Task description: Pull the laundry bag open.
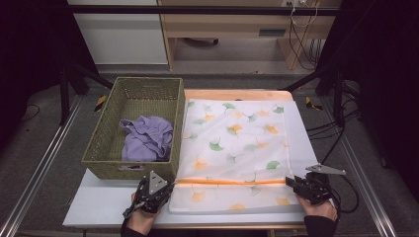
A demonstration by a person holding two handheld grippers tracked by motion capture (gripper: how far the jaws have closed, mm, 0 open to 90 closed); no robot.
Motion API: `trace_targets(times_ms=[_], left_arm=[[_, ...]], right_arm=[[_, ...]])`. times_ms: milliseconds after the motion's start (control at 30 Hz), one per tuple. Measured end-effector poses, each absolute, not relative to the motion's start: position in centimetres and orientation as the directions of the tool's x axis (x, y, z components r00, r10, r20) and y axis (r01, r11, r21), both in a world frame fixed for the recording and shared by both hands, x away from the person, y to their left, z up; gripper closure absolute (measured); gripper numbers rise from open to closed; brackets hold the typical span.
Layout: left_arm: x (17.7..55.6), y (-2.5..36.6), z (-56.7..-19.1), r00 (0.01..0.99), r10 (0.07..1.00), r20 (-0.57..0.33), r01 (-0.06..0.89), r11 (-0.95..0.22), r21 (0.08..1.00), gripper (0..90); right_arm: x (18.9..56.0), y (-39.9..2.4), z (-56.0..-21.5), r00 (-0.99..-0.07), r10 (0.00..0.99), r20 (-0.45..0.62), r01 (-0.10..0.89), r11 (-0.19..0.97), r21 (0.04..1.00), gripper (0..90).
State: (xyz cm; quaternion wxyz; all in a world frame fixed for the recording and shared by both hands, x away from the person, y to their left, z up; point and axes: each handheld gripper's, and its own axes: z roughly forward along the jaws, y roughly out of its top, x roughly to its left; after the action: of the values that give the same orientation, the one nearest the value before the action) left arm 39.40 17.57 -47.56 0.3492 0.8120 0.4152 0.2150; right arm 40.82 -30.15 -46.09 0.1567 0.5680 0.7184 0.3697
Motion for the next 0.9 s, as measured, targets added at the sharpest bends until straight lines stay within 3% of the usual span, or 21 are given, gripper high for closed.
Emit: trace_targets(times_ms=[100, 233, 500, 567, 733, 833, 867, 900], left_arm=[[39.2, 17.6, -47.3, 0.566, 0.823, 0.049, 0.52, -0.403, 0.754, 78.6], [38.6, 17.5, -46.7, 0.574, 0.818, 0.029, 0.517, -0.39, 0.762, 65.6], [38.6, 17.4, -47.3, 0.564, 0.826, -0.002, 0.559, -0.38, 0.737, 55.1], [38.6, 17.5, -47.3, 0.564, 0.825, -0.006, 0.564, -0.38, 0.734, 55.8], [38.5, 17.4, -47.8, 0.563, 0.826, -0.04, 0.585, -0.364, 0.724, 68.4], [38.3, 17.0, -47.9, 0.571, 0.821, -0.029, 0.578, -0.376, 0.724, 80.3], [38.3, 17.0, -47.9, 0.571, 0.821, -0.029, 0.578, -0.376, 0.724, 83.9], [38.2, 17.0, -47.9, 0.572, 0.82, -0.023, 0.574, -0.38, 0.725, 85.7]], right_arm=[[40.7, -30.2, -45.7, -0.301, 0.936, 0.185, 0.689, 0.078, 0.721, 67.1], [40.3, -30.2, -44.9, -0.299, 0.946, 0.128, 0.652, 0.104, 0.751, 59.3], [40.5, -30.2, -45.5, -0.271, 0.959, 0.078, 0.665, 0.128, 0.736, 57.2], [40.7, -30.3, -45.9, -0.269, 0.96, 0.078, 0.678, 0.132, 0.724, 57.9], [41.2, -30.5, -47.1, -0.249, 0.967, 0.053, 0.709, 0.145, 0.69, 65.9], [41.5, -30.2, -47.4, -0.246, 0.968, 0.043, 0.723, 0.154, 0.674, 77.0], [41.5, -30.2, -47.4, -0.246, 0.968, 0.043, 0.723, 0.154, 0.674, 77.0], [41.7, -30.2, -47.3, -0.25, 0.968, 0.041, 0.725, 0.159, 0.67, 86.2]])
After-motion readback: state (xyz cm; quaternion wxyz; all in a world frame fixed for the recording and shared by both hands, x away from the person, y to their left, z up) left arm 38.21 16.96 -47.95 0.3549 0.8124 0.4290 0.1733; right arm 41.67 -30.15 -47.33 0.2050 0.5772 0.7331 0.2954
